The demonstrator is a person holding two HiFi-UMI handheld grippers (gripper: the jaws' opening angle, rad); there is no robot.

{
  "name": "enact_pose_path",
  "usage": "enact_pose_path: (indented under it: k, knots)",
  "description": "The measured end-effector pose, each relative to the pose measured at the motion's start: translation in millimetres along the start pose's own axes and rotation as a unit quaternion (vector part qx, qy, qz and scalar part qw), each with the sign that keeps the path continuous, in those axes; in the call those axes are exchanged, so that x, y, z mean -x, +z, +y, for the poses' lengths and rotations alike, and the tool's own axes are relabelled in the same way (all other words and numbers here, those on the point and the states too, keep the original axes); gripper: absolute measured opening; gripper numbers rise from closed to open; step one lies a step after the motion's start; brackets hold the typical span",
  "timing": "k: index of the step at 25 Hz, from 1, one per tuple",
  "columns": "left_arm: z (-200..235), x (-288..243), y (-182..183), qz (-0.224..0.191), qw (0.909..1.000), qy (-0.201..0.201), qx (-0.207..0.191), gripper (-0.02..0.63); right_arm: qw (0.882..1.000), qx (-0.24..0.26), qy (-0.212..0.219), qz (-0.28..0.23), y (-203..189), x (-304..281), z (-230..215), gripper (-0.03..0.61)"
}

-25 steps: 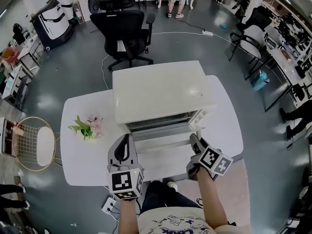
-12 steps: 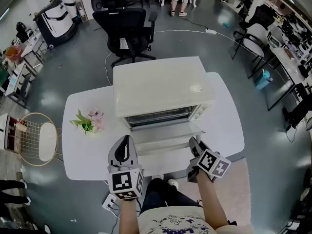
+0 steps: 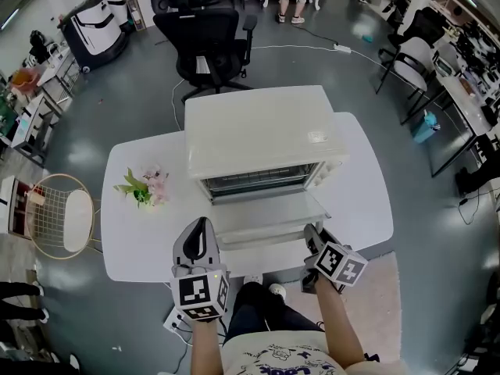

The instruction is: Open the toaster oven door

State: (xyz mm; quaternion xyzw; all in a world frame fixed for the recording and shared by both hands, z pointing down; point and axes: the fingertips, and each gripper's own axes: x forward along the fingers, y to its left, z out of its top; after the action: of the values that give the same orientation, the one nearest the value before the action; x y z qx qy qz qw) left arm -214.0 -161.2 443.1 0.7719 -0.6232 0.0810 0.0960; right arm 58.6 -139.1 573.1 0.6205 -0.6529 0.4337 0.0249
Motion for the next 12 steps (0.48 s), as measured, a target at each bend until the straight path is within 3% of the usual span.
enact_pose_path:
  k: [6, 12]
  knots:
    - [-4, 5, -4, 0.004, 1.0000, 0.001, 0.002, 0.006, 1.000, 0.019, -0.016, 0.006, -14, 3, -11, 0.156]
    - [-6, 9, -10, 0.007, 1.0000, 0.004, 0.003, 0.006, 0.996, 0.082, -0.035, -0.011, -17, 2, -17, 0.160]
